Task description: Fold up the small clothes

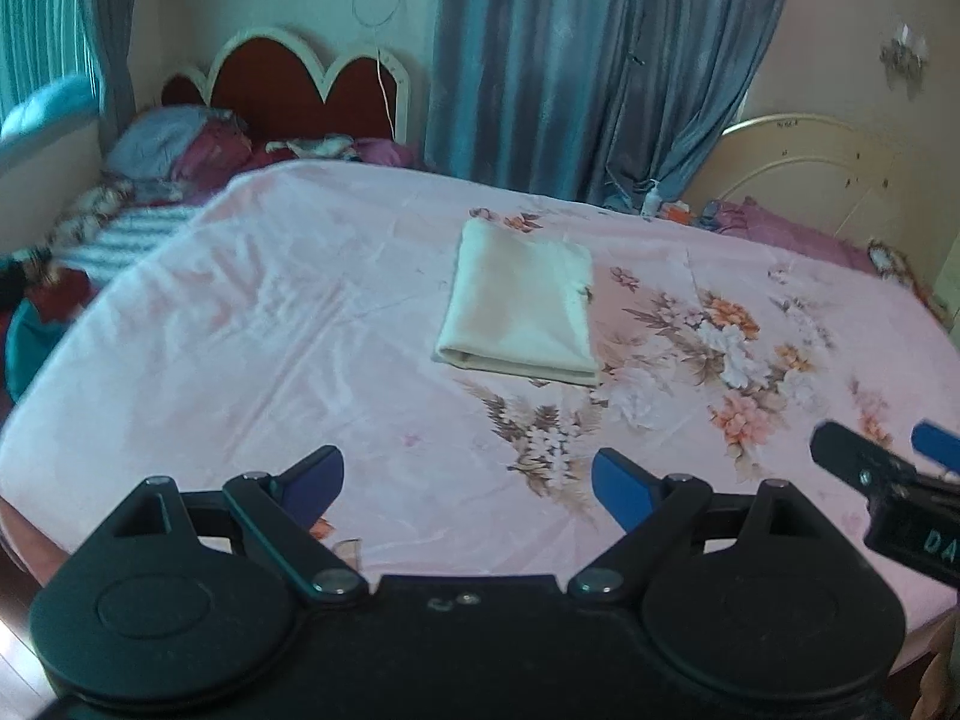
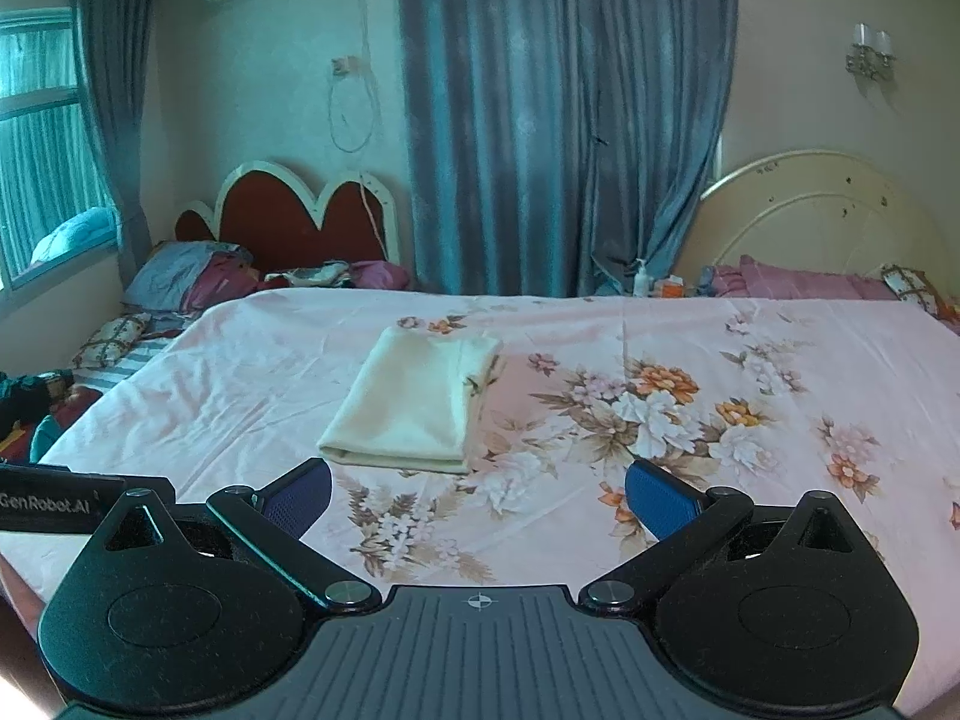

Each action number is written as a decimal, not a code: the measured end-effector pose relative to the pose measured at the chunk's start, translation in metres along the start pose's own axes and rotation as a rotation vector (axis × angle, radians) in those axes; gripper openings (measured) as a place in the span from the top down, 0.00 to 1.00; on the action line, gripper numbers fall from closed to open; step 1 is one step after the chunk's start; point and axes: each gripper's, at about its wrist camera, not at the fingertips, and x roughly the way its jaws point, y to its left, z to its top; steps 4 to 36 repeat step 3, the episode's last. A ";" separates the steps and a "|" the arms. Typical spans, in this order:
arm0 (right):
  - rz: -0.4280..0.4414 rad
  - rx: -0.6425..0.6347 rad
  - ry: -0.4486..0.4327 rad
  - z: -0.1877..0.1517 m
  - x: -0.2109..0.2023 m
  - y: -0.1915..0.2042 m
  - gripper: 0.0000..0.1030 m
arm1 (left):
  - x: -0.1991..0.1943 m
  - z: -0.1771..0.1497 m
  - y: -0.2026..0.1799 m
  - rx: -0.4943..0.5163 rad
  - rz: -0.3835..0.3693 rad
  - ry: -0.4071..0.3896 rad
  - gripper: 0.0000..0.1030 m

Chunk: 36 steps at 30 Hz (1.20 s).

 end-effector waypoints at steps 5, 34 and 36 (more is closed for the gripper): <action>-0.027 0.017 0.020 -0.002 0.009 -0.011 0.00 | 0.021 0.004 -0.004 0.037 0.045 0.022 0.13; -0.027 0.017 0.020 -0.002 0.009 -0.011 0.00 | 0.021 0.004 -0.004 0.037 0.045 0.022 0.13; -0.027 0.017 0.020 -0.002 0.009 -0.011 0.00 | 0.021 0.004 -0.004 0.037 0.045 0.022 0.13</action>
